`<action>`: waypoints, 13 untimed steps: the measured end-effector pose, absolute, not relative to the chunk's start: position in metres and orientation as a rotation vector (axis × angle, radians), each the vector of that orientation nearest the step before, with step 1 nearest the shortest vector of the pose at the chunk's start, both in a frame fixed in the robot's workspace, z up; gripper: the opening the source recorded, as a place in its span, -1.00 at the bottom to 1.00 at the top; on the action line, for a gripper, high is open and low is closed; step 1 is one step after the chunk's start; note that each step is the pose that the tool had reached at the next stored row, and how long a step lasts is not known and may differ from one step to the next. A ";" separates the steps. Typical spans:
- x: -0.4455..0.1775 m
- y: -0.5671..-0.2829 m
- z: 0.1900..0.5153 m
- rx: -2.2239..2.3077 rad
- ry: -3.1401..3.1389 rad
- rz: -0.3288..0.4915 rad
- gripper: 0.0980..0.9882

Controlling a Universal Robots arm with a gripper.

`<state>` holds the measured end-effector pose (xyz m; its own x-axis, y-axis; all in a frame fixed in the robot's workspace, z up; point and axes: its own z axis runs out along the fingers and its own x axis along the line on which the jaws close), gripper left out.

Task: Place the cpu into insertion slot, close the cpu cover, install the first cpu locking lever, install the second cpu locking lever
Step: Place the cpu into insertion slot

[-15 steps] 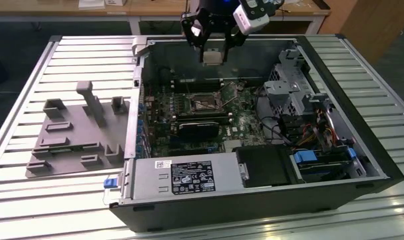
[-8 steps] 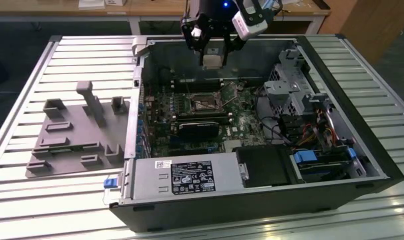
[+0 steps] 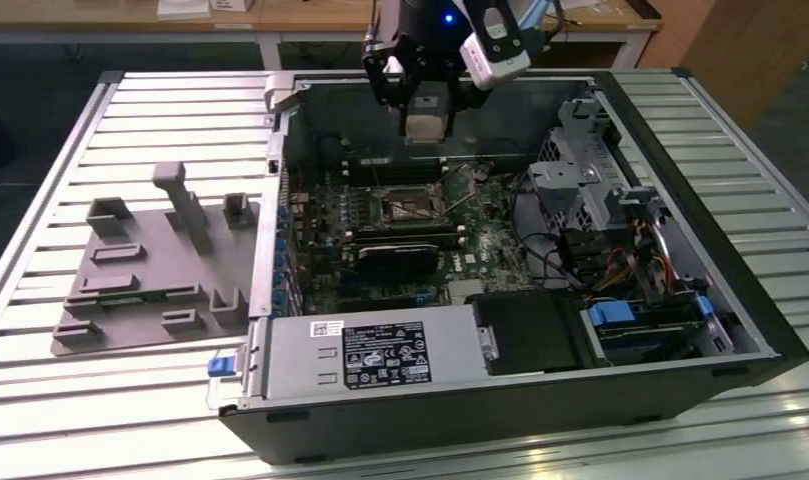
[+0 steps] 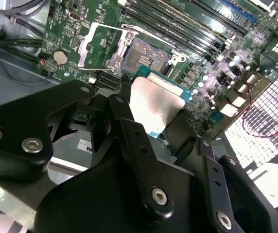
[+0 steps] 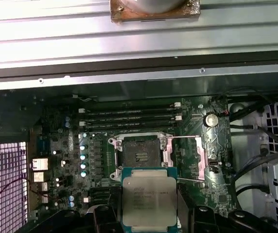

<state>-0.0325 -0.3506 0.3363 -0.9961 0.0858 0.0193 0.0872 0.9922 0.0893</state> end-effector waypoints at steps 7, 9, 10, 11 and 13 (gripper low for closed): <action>-0.032 -0.351 0.329 -0.319 -3.112 -0.142 -0.01; -0.032 -0.351 0.327 -0.375 -3.107 -0.143 -0.01; -0.032 -0.351 0.326 -0.404 -3.105 -0.143 -0.01; -0.032 -0.351 0.325 -0.431 -3.102 -0.143 -0.01; -0.032 -0.351 0.324 -0.487 -3.095 -0.143 -0.01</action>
